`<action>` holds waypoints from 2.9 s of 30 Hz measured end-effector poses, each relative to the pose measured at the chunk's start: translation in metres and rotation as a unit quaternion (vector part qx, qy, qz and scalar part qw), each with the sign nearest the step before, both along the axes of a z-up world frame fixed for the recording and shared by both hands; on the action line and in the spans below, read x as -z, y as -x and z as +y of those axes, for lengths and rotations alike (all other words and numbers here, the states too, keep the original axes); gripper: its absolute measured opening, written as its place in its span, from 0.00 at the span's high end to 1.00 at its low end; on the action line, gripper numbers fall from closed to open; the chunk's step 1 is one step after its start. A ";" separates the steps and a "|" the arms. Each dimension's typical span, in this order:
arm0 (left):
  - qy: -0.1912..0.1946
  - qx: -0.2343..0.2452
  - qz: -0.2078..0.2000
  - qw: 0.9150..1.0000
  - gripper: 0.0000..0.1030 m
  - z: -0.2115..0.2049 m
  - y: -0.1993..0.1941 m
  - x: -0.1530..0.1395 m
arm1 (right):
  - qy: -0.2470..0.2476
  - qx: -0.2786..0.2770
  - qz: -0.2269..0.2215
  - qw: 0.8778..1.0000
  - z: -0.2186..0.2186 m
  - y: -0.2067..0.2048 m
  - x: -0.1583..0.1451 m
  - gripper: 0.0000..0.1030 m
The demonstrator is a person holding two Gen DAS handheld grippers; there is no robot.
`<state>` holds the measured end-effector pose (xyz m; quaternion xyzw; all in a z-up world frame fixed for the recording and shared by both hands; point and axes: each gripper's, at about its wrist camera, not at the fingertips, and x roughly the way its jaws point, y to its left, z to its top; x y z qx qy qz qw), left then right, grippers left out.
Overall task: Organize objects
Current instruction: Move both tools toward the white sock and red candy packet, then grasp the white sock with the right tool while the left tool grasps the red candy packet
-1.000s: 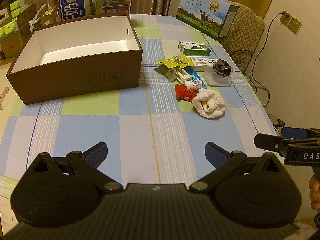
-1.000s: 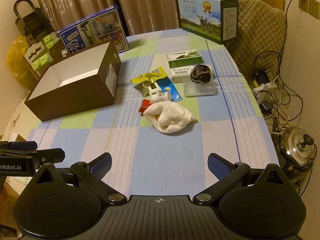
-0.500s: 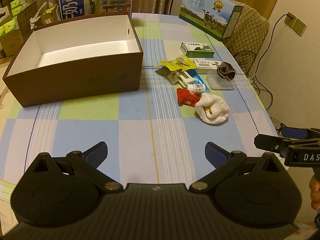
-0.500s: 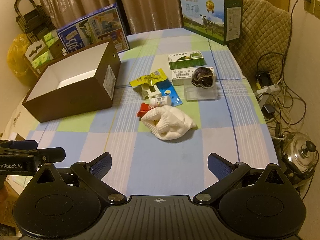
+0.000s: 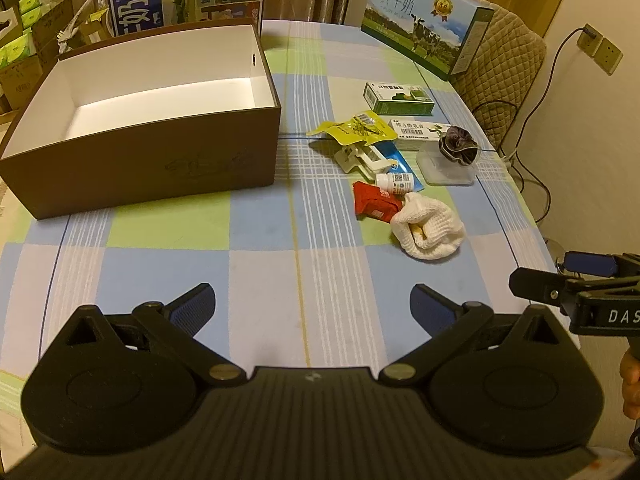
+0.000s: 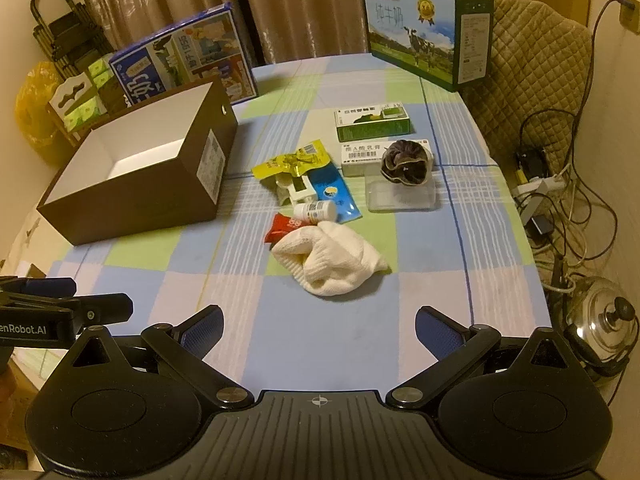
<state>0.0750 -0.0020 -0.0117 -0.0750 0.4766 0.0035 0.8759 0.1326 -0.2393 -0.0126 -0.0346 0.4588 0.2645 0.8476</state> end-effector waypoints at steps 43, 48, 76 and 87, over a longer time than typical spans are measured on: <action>-0.006 -0.027 0.052 0.998 0.01 -0.006 -0.102 0.047 | 0.040 -0.174 -0.014 0.984 0.049 -0.092 0.087 0.64; -0.002 -0.018 0.059 0.998 0.01 -0.010 -0.108 0.055 | 0.037 -0.182 -0.017 0.982 0.043 -0.090 0.085 0.79; -0.016 0.085 0.040 0.995 0.41 -0.078 -0.177 0.115 | 0.025 -0.038 0.004 0.999 -0.057 -0.132 0.069 0.94; 0.001 0.057 0.032 0.998 0.68 -0.075 -0.155 0.107 | 0.014 -0.067 0.013 0.998 -0.060 -0.136 0.070 0.94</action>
